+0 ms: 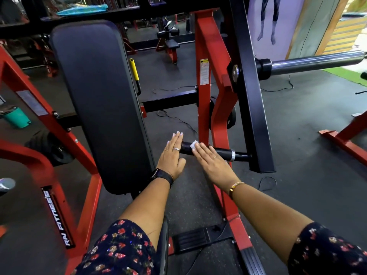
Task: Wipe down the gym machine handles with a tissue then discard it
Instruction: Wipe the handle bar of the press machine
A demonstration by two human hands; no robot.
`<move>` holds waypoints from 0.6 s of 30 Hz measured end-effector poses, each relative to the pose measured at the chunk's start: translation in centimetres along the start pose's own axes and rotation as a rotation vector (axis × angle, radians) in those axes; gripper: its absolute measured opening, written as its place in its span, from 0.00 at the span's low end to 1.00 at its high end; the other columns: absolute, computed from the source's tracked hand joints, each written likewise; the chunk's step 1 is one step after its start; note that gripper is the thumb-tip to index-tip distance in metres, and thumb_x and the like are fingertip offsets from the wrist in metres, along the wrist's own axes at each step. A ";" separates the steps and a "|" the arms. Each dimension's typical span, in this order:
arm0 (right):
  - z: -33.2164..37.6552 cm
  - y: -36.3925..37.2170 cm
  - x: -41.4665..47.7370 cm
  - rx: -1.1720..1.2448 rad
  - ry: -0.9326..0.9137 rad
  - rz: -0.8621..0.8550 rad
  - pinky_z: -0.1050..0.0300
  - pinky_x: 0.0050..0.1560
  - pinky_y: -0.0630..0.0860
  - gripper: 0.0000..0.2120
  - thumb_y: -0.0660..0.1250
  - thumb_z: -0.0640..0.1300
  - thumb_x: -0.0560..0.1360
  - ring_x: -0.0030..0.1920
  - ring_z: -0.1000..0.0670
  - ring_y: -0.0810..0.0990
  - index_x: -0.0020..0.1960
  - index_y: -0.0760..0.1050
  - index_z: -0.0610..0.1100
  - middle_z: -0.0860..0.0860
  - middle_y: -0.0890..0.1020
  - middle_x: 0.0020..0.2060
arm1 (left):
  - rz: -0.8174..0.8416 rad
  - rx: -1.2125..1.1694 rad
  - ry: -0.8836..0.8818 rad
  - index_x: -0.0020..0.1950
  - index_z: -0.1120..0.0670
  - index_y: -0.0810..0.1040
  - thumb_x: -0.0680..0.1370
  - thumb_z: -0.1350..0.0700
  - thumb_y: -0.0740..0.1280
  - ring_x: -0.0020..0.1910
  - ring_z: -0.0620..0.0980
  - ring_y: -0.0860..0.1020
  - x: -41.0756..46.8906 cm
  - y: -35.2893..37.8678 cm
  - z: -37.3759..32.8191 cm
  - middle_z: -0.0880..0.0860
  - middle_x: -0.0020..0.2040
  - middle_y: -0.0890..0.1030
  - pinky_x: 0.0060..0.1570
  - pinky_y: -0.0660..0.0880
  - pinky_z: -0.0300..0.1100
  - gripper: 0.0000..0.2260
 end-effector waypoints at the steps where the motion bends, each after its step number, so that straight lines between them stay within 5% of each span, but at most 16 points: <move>1: -0.3 -0.2 -0.1 -0.040 -0.037 0.003 0.46 0.73 0.58 0.30 0.45 0.31 0.73 0.74 0.44 0.59 0.75 0.60 0.36 0.41 0.61 0.74 | -0.011 -0.107 -0.053 0.79 0.56 0.53 0.69 0.60 0.53 0.78 0.46 0.49 0.0 0.0 0.3 0.51 0.79 0.53 0.72 0.43 0.30 0.36; 3: -0.3 -0.4 0.6 -0.100 -0.107 0.014 0.47 0.73 0.59 0.29 0.45 0.32 0.74 0.74 0.44 0.60 0.75 0.59 0.37 0.41 0.61 0.74 | -0.050 -0.303 -0.165 0.78 0.55 0.56 0.71 0.59 0.53 0.77 0.47 0.56 0.0 0.0 0.5 0.52 0.78 0.58 0.69 0.50 0.27 0.33; 9: 2.3 0.5 3.3 -0.161 -0.327 0.063 0.46 0.71 0.63 0.24 0.49 0.39 0.77 0.72 0.43 0.65 0.72 0.65 0.38 0.42 0.68 0.71 | -0.134 -0.741 -0.500 0.73 0.50 0.69 0.69 0.52 0.53 0.71 0.48 0.67 0.8 0.4 1.1 0.55 0.73 0.68 0.73 0.60 0.43 0.31; 14: -0.7 0.3 1.4 -0.303 -0.490 0.097 0.48 0.75 0.55 0.24 0.50 0.40 0.80 0.76 0.46 0.56 0.75 0.58 0.38 0.45 0.59 0.76 | -0.118 -0.596 -0.430 0.75 0.53 0.65 0.69 0.53 0.49 0.76 0.49 0.59 0.8 0.0 0.5 0.54 0.77 0.63 0.73 0.53 0.37 0.33; 18: -2.8 -0.5 0.8 -0.340 -0.475 0.071 0.47 0.73 0.61 0.25 0.46 0.38 0.80 0.76 0.44 0.57 0.77 0.54 0.37 0.42 0.55 0.76 | -0.078 -0.456 -0.276 0.77 0.56 0.59 0.71 0.56 0.51 0.78 0.50 0.52 0.3 0.0 0.2 0.56 0.78 0.58 0.70 0.50 0.33 0.32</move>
Point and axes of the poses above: each hand's wrist, its own x-axis towards the middle knuckle, its own y-axis out of the palm, z = x × y, the point moved 6 cm from there along x, towards the middle knuckle
